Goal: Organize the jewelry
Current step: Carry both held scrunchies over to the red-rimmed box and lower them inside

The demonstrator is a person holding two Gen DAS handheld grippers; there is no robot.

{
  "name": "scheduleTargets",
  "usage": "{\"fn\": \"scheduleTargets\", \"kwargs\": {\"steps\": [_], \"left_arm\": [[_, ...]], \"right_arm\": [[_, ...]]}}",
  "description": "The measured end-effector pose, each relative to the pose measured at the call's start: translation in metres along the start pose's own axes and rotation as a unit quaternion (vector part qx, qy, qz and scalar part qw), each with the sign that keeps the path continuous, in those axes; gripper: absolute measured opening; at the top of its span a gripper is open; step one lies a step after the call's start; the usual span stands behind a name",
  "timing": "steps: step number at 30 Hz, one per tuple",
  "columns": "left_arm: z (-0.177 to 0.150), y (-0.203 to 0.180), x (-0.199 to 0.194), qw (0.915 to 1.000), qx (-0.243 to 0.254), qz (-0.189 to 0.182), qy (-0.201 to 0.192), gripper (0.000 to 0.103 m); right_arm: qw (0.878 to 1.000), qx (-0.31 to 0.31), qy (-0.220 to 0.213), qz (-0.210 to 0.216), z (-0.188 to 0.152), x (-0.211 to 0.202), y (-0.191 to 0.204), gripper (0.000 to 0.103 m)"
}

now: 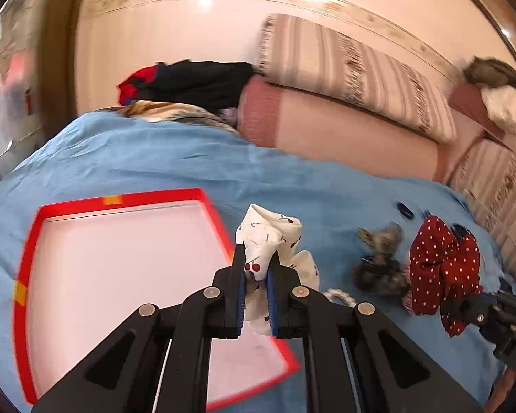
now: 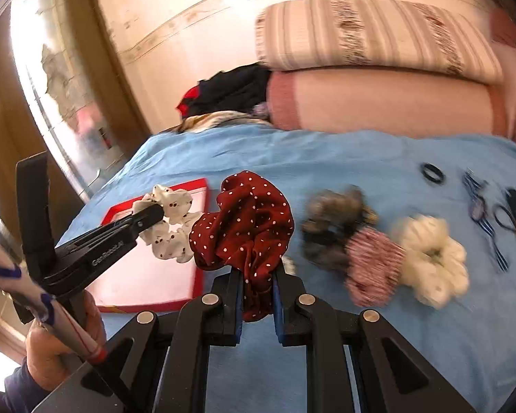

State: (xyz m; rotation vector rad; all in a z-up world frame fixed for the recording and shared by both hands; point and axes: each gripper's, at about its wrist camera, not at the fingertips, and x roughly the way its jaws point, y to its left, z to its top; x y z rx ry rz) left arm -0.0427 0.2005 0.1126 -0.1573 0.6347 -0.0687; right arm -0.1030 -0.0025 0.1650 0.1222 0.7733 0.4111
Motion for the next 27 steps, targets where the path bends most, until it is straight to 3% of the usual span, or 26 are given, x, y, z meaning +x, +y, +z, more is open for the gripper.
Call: {"fn": "scheduleTargets", "kwargs": {"steps": [9,18,23,27], "left_arm": [[0.009,0.076,-0.005,0.9977,-0.048,0.048,-0.001,0.010],[0.025,0.163,0.013,0.9877,-0.106,0.113,0.019,0.010],[0.025,0.198,0.028,0.9823,-0.139,0.120,0.036,0.010],[0.023,0.203,0.040,0.9811,-0.147,0.115,0.052,0.010]], "right_arm": [[0.998,-0.033,0.031,0.044,0.028,0.056,0.067,0.015],[0.993,-0.059,0.085,0.063,0.052,0.137,0.116,0.015],[0.989,-0.063,0.118,0.059,0.063,0.182,0.133,0.015],[0.986,-0.062,0.143,0.055,0.067,0.215,0.143,0.015]]}}
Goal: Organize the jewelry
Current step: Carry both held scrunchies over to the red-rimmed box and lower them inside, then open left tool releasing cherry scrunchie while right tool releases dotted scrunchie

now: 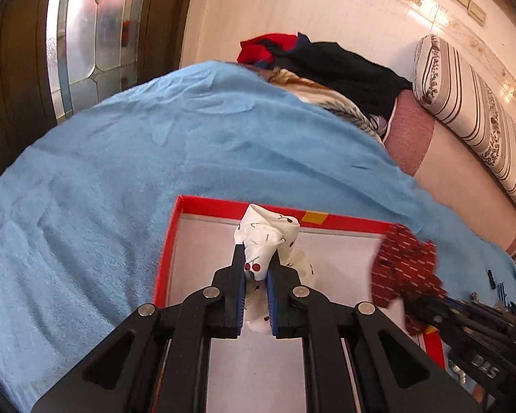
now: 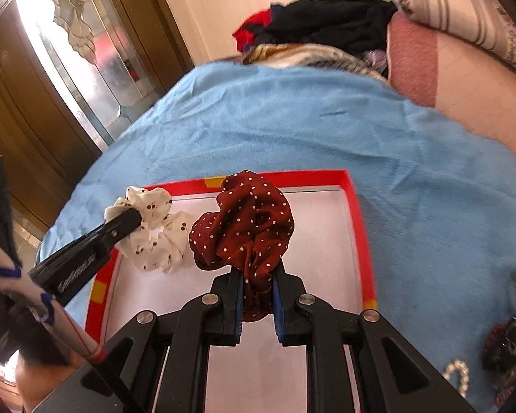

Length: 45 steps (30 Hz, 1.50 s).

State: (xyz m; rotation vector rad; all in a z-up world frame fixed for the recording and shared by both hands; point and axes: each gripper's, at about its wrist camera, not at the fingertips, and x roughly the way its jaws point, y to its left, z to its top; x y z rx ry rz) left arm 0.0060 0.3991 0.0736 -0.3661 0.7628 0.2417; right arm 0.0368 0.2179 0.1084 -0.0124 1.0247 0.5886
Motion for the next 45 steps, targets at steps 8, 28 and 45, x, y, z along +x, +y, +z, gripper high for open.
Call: {"fn": "scheduleTargets", "kwargs": {"steps": [8,28,45], "left_arm": [[-0.001,-0.004,0.006,0.9999,-0.001,0.012,0.006,0.011],[0.005,-0.043,-0.030,0.9985,0.013,-0.022,-0.049,0.040],[-0.095,-0.227,-0.035,0.9644,0.157,-0.200,0.072,0.041]], "right_arm": [[1.000,0.003,0.024,-0.016,0.007,0.034,0.005,0.015],[0.998,0.026,-0.038,0.030,-0.020,-0.069,-0.035,0.051],[0.960,0.223,-0.168,-0.037,-0.169,-0.244,-0.252,0.035]]}}
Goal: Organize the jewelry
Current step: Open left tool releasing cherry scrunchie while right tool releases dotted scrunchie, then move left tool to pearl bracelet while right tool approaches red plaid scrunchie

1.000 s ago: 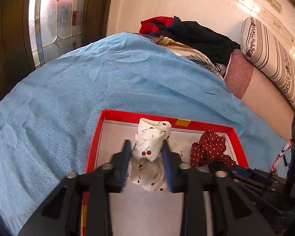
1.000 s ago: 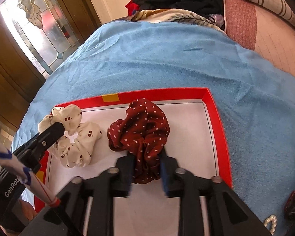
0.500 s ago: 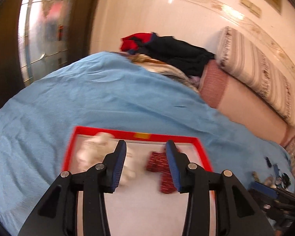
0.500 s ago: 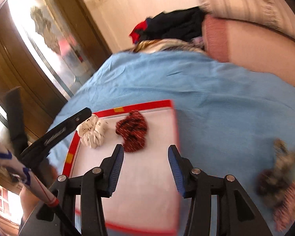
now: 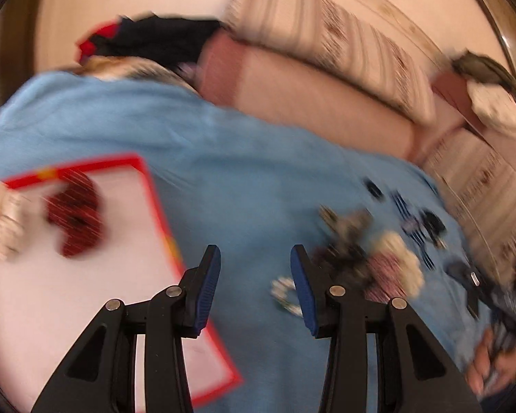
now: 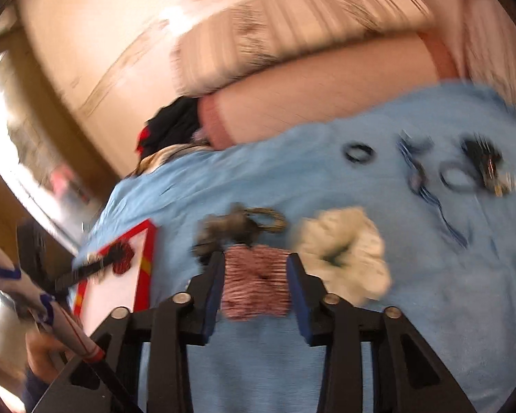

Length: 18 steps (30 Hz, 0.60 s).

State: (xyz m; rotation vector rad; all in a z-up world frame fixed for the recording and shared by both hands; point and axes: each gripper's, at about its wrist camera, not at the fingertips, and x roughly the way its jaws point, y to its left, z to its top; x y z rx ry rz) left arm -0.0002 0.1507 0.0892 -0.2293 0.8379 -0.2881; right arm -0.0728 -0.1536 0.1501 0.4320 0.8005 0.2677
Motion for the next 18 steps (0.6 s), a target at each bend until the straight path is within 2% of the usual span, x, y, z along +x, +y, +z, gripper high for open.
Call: {"fn": "scheduleTargets", "kwargs": {"steps": [3,10,15,18], "left_arm": [[-0.012,-0.024,0.023,0.9989,0.028,-0.011,0.037,0.041],[-0.037,-0.052,0.049,0.9934,0.057,-0.040,0.091,0.041],[-0.044,-0.057,0.067,0.9923,0.066,-0.032,0.100,0.040],[-0.044,-0.061,0.077,0.9922,0.080,-0.014,0.095,0.029]], "right_arm": [[0.999,0.039,-0.003,0.011,0.009,0.002,-0.023,0.033],[0.996,0.075,0.014,0.035,0.009,0.006,-0.042,0.033],[0.998,0.055,0.010,0.033,0.007,0.006,-0.035,0.034],[0.998,0.047,0.012,0.032,0.005,0.007,-0.032,0.034]]}}
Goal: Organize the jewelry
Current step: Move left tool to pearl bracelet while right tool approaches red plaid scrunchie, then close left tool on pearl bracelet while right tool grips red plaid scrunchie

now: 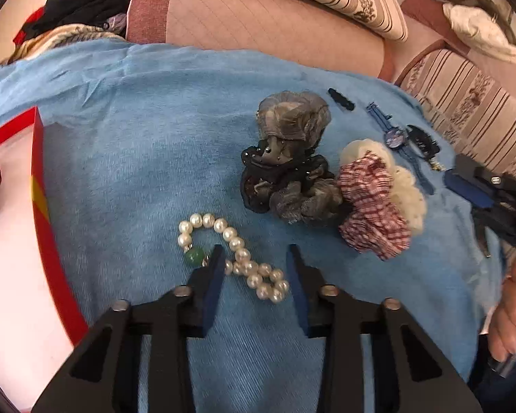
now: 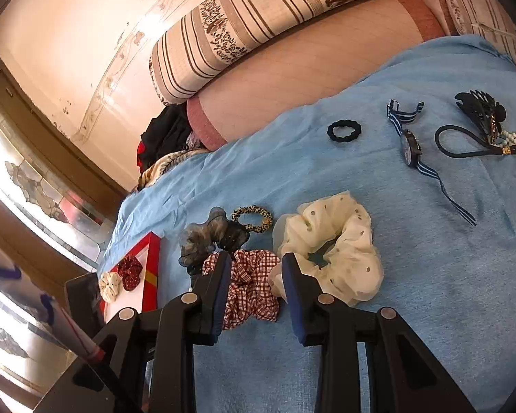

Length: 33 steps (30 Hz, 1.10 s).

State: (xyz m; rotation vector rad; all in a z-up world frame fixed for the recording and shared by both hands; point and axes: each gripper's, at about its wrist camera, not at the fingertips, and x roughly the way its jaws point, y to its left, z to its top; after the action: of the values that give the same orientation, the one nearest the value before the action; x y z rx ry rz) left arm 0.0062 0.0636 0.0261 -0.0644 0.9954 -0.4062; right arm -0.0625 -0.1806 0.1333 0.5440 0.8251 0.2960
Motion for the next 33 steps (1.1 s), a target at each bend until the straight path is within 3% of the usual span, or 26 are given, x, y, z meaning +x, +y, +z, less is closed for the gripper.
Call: {"fn": "scheduleTargets", "kwargs": {"steps": [7,8,9,12,13,17,24,25,28,33], "left_arm": [[0.002,-0.008,0.021,0.9984,0.034,0.044,0.004,0.027],[0.001,-0.011,0.021,0.9978,0.042,0.051,0.003,0.025],[0.000,-0.012,0.018,0.9977,0.042,0.054,0.000,0.009],[0.001,-0.006,0.009,0.9994,0.018,0.029,-0.002,0.009],[0.001,-0.006,0.005,0.9994,0.017,0.030,-0.008,0.009],[0.005,-0.001,-0.015,0.9989,0.007,0.024,-0.039,0.009],[0.011,0.003,-0.042,0.9959,-0.004,0.026,-0.086,0.009],[0.012,0.004,-0.043,0.9958,-0.006,0.025,-0.088,0.009],[0.012,0.001,-0.042,0.9958,-0.001,0.022,-0.089,0.009],[0.010,-0.002,-0.051,0.9945,0.007,0.017,-0.103,0.009]], "right_arm": [[1.000,-0.020,0.004,-0.006,-0.003,0.003,0.007,0.034],[1.000,-0.025,0.005,-0.009,-0.003,0.004,0.009,0.034],[0.999,-0.029,0.006,-0.013,-0.004,0.005,0.010,0.034],[0.999,-0.042,0.017,-0.016,-0.007,0.010,0.015,0.034],[0.999,-0.048,0.018,-0.018,-0.009,0.011,0.018,0.036],[0.995,-0.100,0.019,-0.024,-0.020,0.016,0.039,0.063],[0.974,-0.201,0.036,-0.094,-0.043,0.054,0.069,0.066],[0.972,-0.209,0.042,-0.104,-0.045,0.060,0.070,0.063],[0.963,-0.224,0.054,-0.138,-0.050,0.075,0.067,0.008],[0.974,-0.194,0.013,-0.119,-0.038,0.051,0.060,0.008]]}}
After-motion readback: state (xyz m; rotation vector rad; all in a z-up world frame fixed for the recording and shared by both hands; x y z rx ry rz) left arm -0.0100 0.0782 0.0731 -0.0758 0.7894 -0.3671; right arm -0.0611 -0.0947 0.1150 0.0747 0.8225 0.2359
